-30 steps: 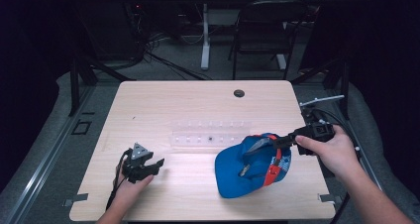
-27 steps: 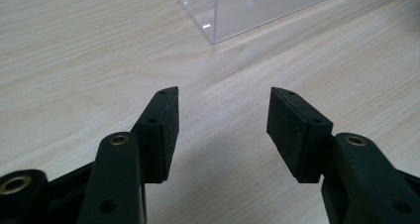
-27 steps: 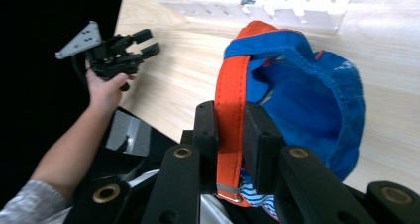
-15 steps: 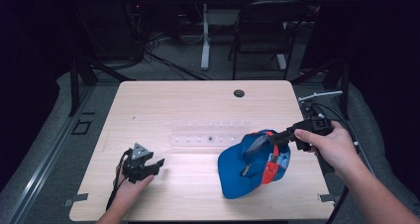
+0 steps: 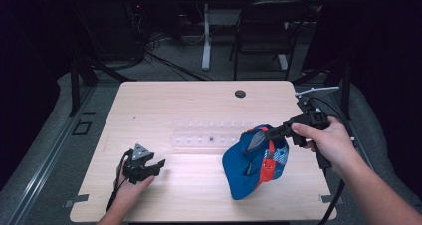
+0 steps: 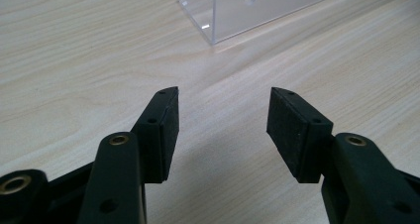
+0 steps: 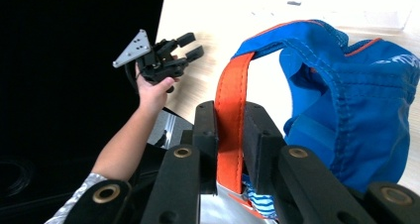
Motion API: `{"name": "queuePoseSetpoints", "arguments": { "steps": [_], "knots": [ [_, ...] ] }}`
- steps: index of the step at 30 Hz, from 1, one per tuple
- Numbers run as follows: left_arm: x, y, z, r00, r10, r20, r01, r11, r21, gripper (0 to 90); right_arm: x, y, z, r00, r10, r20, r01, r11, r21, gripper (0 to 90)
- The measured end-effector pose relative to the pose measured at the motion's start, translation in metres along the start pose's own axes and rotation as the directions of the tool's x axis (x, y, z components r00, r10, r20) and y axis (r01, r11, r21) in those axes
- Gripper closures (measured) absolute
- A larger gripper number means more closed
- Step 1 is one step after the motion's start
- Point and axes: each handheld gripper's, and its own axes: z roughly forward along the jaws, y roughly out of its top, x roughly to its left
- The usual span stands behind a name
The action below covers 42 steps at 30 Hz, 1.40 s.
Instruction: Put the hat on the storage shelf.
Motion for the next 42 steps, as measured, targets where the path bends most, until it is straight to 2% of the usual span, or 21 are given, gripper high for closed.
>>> {"name": "queuePoseSetpoints", "arguments": {
  "steps": [6, 13, 21, 22, 26, 34, 42],
  "knots": [
    [-0.001, 0.000, 0.001, 1.0000, -0.007, 0.001, 0.007, 1.0000, -0.001, 46.6, 0.010, 0.004, -0.006, 0.9997, -0.022, 0.010, 0.022, 1.000, -0.014, 78.1],
    [-0.002, 0.000, 0.001, 1.0000, -0.007, 0.004, 0.007, 1.0000, -0.002, 46.6, 0.014, 0.009, -0.012, 0.9995, -0.029, 0.010, 0.029, 0.999, -0.025, 78.1],
    [-0.001, 0.000, 0.000, 1.0000, 0.003, 0.003, -0.003, 1.0000, -0.003, 46.6, 0.022, 0.020, -0.016, 0.9987, -0.032, -0.039, 0.030, 0.998, -0.052, 78.1],
    [-0.001, 0.000, 0.000, 1.0000, 0.002, 0.003, -0.002, 1.0000, -0.005, 46.6, 0.026, 0.023, -0.015, 0.9977, -0.032, -0.059, 0.029, 0.998, -0.058, 78.1],
    [-0.001, 0.000, 0.000, 1.0000, 0.003, 0.003, -0.003, 1.0000, -0.005, 46.6, 0.034, 0.030, -0.015, 0.9957, -0.045, -0.081, 0.039, 0.997, -0.067, 78.1],
    [0.000, 0.001, 0.000, 1.0000, 0.002, 0.005, -0.002, 1.0000, -0.008, 46.5, 0.041, 0.045, -0.011, 0.9952, -0.036, -0.091, 0.030, 0.997, -0.070, 78.1],
    [-0.001, 0.001, -0.001, 0.9999, 0.001, 0.012, -0.001, 0.9999, -0.011, 46.5, 0.052, 0.056, -0.013, 0.9958, -0.040, -0.082, 0.033, 0.996, -0.083, 78.1]
  ]
}}
